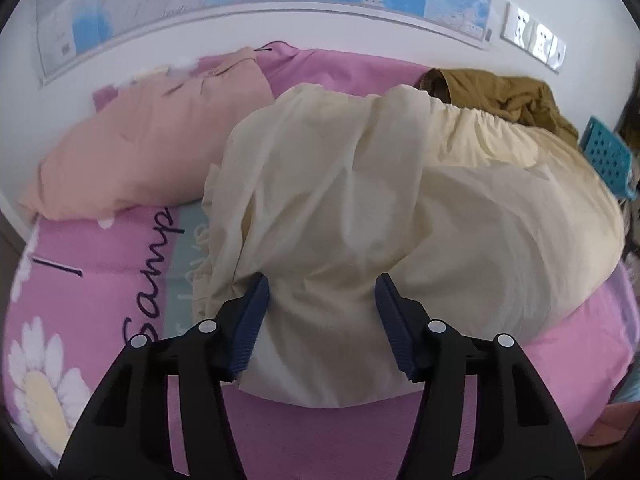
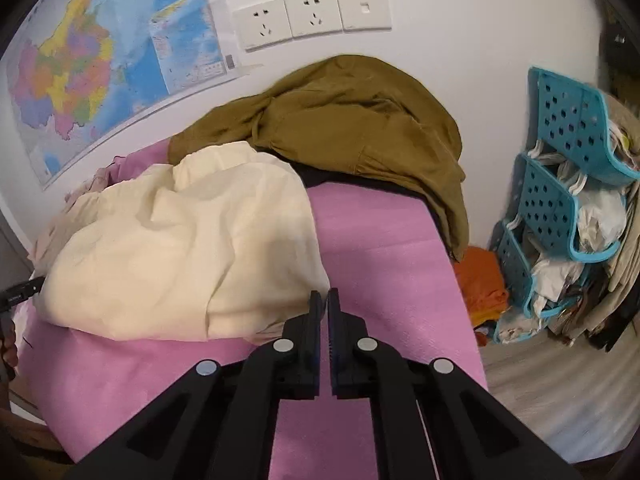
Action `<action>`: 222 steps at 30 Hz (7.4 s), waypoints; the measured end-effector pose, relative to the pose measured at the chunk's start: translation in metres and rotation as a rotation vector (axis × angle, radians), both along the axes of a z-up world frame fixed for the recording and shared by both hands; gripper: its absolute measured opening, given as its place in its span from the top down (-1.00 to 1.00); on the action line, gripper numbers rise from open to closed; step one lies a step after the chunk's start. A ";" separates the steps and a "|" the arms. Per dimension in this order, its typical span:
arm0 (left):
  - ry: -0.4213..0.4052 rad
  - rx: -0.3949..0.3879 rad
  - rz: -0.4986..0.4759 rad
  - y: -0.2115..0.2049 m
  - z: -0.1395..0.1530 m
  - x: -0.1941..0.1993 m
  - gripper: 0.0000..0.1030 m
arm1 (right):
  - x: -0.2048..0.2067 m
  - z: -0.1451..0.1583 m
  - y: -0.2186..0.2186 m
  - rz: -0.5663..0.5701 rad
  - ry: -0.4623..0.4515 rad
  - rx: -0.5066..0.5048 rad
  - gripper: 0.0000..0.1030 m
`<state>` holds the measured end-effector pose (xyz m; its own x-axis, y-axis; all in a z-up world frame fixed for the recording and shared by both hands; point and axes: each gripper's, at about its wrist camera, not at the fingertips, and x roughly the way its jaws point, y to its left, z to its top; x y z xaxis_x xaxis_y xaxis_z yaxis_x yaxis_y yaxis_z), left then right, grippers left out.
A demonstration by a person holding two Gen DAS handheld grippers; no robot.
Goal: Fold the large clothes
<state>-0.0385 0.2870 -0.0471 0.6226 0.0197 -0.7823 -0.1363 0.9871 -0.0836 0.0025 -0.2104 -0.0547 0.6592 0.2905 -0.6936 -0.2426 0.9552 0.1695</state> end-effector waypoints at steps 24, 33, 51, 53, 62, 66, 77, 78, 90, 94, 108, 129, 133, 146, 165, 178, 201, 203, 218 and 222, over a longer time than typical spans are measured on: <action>0.035 0.001 0.110 0.026 -0.011 0.017 -0.63 | 0.019 0.021 0.113 0.209 -0.002 0.068 0.22; -0.040 0.079 -0.046 -0.009 0.023 0.070 -0.63 | 0.076 0.025 0.201 0.328 -0.005 -0.001 0.01; 0.069 0.057 0.008 0.010 -0.016 0.108 -0.76 | 0.138 -0.009 0.227 0.332 0.134 -0.003 -0.09; 0.045 0.034 0.025 0.013 -0.007 0.096 -0.73 | 0.129 0.004 0.219 0.319 0.115 0.017 -0.10; -0.083 -0.186 -0.016 0.023 0.017 -0.028 -0.78 | 0.015 0.032 0.088 0.341 0.159 0.491 -0.60; -0.029 -0.307 -0.061 0.021 0.001 -0.059 -0.78 | -0.016 0.003 0.047 0.269 0.287 0.644 -0.66; 0.047 -0.482 -0.117 -0.008 -0.032 -0.057 -0.89 | -0.005 -0.036 0.056 0.074 0.351 0.666 -0.78; 0.047 -0.488 -0.111 -0.010 -0.032 -0.053 -0.89 | -0.001 -0.037 0.059 0.067 0.348 0.676 -0.80; 0.002 -0.725 -0.010 -0.002 -0.041 0.008 -0.89 | 0.033 -0.035 0.090 -0.045 0.287 0.679 -0.90; 0.004 -0.649 0.020 -0.011 -0.038 0.011 -0.89 | 0.017 -0.036 0.076 -0.084 0.319 0.695 -0.89; 0.017 -0.501 0.061 -0.028 -0.032 0.021 -0.89 | 0.049 -0.034 0.109 -0.125 0.269 0.631 -0.91; -0.005 -0.689 0.118 -0.002 -0.041 0.045 -0.80 | 0.077 -0.041 0.124 -0.050 0.282 0.703 -0.37; 0.049 -0.686 0.139 0.004 -0.046 0.053 -0.02 | 0.079 -0.052 0.116 -0.028 0.306 0.757 0.18; -0.046 -0.612 -0.027 -0.001 0.034 0.043 0.51 | 0.052 0.060 0.128 0.209 0.066 0.734 0.62; -0.467 -0.290 0.199 0.228 0.205 0.037 0.49 | 0.138 0.187 0.412 0.692 -0.085 0.834 0.63; -0.296 -0.562 0.558 0.400 -0.024 0.017 0.40 | 0.142 -0.016 0.565 0.759 0.410 0.643 0.34; -0.350 -0.060 0.464 0.266 0.067 -0.032 -0.72 | 0.137 0.058 0.472 0.751 0.031 0.144 0.02; -0.306 -0.085 0.358 0.242 0.057 -0.013 -0.73 | 0.156 0.024 0.481 0.740 0.126 0.109 0.02; -0.155 0.011 0.368 0.211 0.025 0.008 -0.73 | 0.123 -0.012 0.454 0.725 0.121 -0.095 0.11; -0.169 0.025 0.361 0.188 0.026 -0.003 -0.74 | 0.119 -0.003 0.437 0.684 0.122 -0.036 0.03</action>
<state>-0.0420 0.4752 -0.0206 0.6918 0.2784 -0.6663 -0.4614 0.8802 -0.1113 0.1212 0.2266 -0.0579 0.2526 0.5880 -0.7684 -0.7734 0.5999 0.2048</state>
